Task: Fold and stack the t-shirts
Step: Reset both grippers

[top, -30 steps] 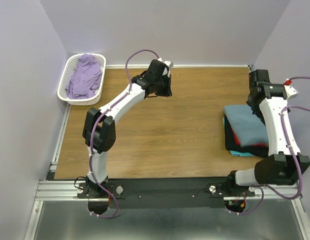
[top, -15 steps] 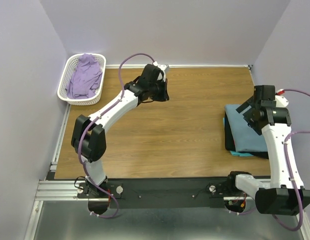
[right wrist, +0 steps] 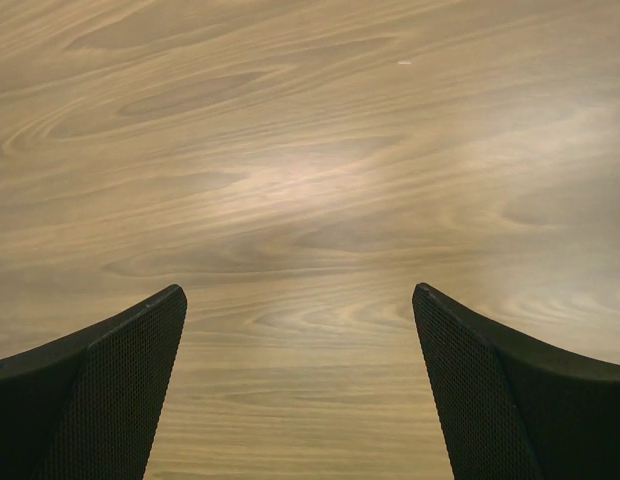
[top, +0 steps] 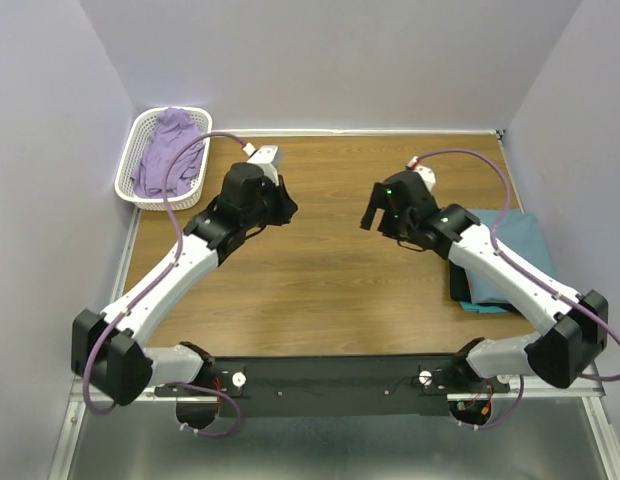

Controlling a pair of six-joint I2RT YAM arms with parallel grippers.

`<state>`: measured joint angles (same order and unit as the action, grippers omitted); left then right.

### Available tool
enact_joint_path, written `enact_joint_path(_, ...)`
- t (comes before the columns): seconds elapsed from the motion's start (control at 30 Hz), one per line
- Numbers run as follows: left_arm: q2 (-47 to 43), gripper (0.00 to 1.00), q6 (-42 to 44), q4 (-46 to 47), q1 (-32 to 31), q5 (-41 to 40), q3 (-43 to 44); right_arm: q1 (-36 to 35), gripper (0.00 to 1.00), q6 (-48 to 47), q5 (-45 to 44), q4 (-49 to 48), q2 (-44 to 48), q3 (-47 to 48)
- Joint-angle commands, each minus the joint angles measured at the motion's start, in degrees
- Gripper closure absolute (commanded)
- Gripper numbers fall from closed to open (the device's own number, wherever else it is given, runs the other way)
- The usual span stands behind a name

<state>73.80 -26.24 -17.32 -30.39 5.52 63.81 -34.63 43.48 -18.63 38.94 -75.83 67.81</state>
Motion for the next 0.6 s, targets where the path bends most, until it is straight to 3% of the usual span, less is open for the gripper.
enact_joint_path(0.0, -6.82, 0.85, -1.62, 5.01, 0.33, -4.72, -5.79, -6.22, 0.00, -0.33, -4.83, -9.05, -3.44, 2.67)
enact_joint_path(0.23, -12.80, 0.85, -0.40, 4.40, 0.42, -8.86, -10.28, -7.29, 0.00, -2.96, -3.25, -12.83, -5.64, 2.24)
enact_joint_path(0.57, -13.59, 0.85, 2.07, 0.71, 0.42, -10.88, -8.62, -7.38, 0.00, -4.11, -2.46, -12.40, 1.38, -2.94)
